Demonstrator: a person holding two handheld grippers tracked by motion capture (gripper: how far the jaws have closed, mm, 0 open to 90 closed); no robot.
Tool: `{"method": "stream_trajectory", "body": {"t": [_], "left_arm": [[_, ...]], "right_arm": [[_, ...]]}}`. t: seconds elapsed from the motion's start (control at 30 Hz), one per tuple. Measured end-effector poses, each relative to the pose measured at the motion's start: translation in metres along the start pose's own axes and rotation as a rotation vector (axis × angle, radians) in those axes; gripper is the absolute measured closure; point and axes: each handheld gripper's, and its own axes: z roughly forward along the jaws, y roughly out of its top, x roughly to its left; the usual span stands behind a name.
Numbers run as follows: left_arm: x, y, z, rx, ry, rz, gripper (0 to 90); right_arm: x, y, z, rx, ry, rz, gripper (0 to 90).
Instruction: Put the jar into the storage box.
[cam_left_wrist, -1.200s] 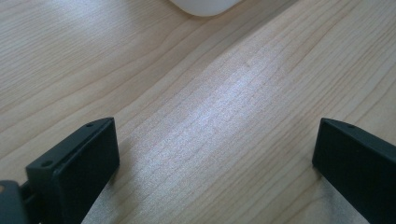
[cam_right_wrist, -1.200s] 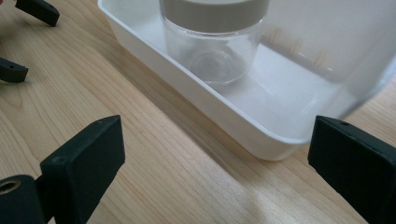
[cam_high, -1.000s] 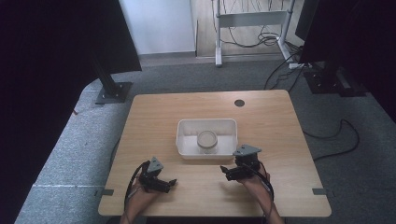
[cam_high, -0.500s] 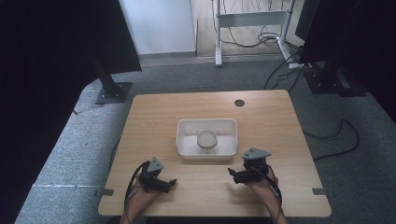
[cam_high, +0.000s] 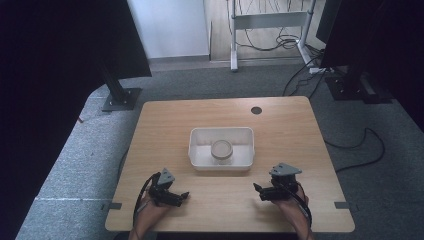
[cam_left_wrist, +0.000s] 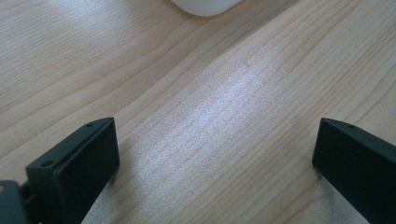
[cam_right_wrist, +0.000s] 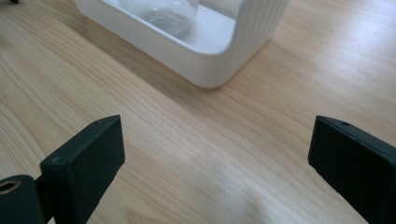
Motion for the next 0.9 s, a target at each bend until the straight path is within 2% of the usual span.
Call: {"method": "stream_trajectory", "body": {"t": [0.5,0.9], "left_arm": [[0.000,0.000,0.000,0.000,0.002,-0.003,0.3],[0.000,0.000,0.000,0.000,0.002,-0.003,0.3]], "right_arm": [[-0.016,-0.042,-0.018,0.033,-0.055,0.088,3.4],[-0.018,-0.063,-0.023,0.072,-0.081,0.113,3.5]]}}
